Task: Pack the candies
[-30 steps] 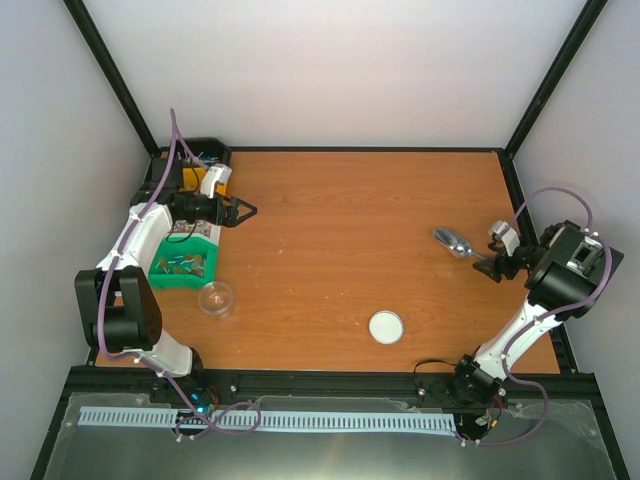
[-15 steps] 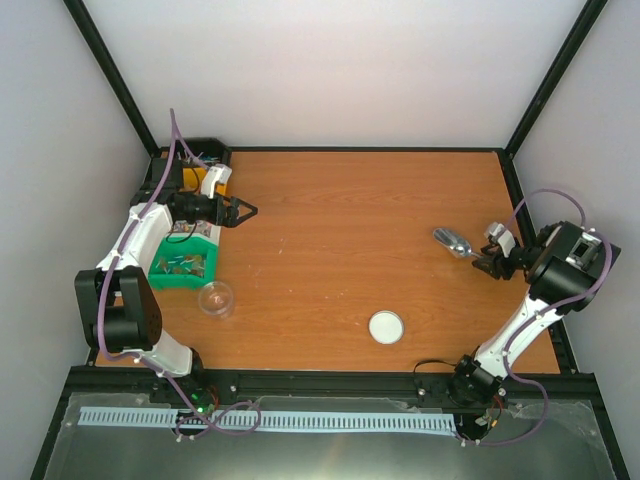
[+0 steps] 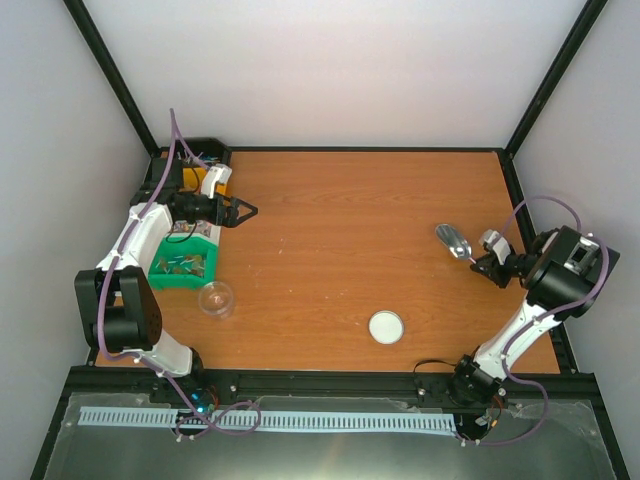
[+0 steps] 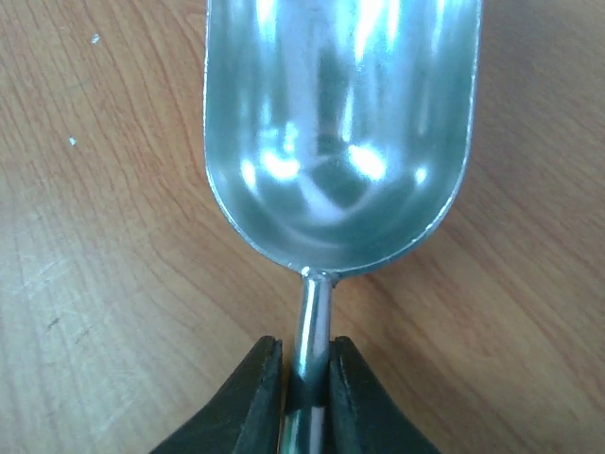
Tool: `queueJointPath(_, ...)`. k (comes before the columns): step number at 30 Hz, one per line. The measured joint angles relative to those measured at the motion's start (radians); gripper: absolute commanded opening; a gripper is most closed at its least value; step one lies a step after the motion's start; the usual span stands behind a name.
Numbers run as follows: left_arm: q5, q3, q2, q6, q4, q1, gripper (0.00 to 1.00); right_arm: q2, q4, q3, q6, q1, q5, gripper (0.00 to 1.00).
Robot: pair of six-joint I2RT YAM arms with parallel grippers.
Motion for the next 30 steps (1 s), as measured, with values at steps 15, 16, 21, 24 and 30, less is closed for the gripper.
queueJointPath(15,0.004,0.038,0.005,0.093,-0.080,0.000,1.00,-0.257,-0.169,0.023,0.083,0.169,0.049,0.03)
queueJointPath(16,0.007,0.042,0.005,0.102,-0.088,0.000,1.00,-0.280,-0.179,0.028,0.097,0.206,0.054,0.03)
queueJointPath(21,0.022,0.048,0.003,0.164,-0.135,-0.002,1.00,-0.391,-0.231,0.050,0.166,0.409,0.080,0.03)
queueJointPath(24,0.026,0.048,-0.009,0.206,-0.168,-0.010,1.00,-0.440,-0.257,0.080,0.214,0.538,0.096,0.03)
queueJointPath(30,0.020,0.031,-0.080,0.276,-0.187,-0.068,1.00,-0.480,-0.266,0.119,0.330,0.785,0.141,0.03)
